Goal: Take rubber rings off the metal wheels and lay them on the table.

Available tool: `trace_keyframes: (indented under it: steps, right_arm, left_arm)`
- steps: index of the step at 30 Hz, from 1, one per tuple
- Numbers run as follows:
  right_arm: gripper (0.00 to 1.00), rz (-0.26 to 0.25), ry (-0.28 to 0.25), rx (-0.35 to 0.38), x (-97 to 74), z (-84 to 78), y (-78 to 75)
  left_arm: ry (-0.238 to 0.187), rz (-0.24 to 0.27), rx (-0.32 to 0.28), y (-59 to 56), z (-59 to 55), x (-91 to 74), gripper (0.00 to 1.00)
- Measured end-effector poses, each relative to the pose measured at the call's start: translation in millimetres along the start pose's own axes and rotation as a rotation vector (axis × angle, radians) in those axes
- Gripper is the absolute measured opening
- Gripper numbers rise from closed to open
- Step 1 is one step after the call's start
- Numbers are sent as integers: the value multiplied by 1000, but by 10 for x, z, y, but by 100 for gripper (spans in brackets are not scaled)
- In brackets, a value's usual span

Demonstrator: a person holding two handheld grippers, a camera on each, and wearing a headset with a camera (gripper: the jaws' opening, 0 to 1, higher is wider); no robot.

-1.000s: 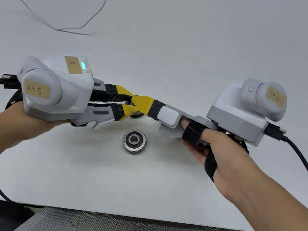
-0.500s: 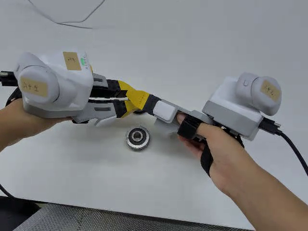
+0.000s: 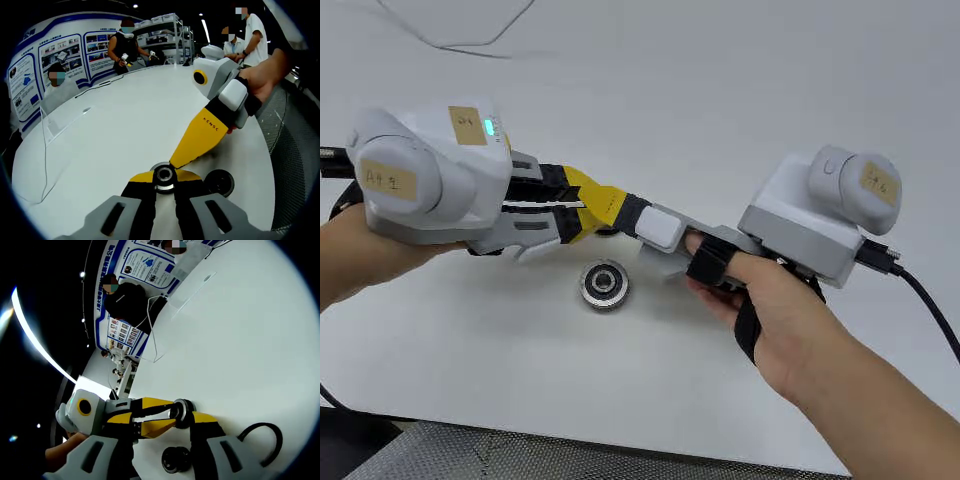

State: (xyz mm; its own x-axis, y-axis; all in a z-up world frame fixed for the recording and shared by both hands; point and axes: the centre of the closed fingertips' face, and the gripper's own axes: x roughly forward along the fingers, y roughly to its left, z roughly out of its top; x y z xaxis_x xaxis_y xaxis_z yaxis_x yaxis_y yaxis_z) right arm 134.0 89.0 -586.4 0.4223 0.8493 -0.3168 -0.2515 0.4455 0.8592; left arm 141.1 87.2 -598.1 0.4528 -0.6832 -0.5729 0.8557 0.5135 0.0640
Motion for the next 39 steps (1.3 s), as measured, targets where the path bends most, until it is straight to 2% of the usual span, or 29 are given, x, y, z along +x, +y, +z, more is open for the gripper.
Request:
trace_keyframes:
  steps: [11,17,25,27,33,39]
  right_arm:
    - [42,-12,-1,-6,-30,1,-5]
    - [36,-15,-1,-15,-40,12,-24]
    - [23,-63,-22,-23,-13,53,-141]
    - [19,-84,-14,-64,-11,50,-183]
    - [6,-113,-6,-101,-25,56,-246]
    - [3,-127,5,-115,-34,56,-269]
  left_arm:
    - [1,0,1,8,-4,1,13]
    - [1,-1,2,8,-2,1,13]
    - [1,-1,3,8,-1,2,13]
    - [1,-1,3,9,0,2,13]
    - [1,-2,3,8,2,5,13]
    - [3,-2,6,10,1,7,13]
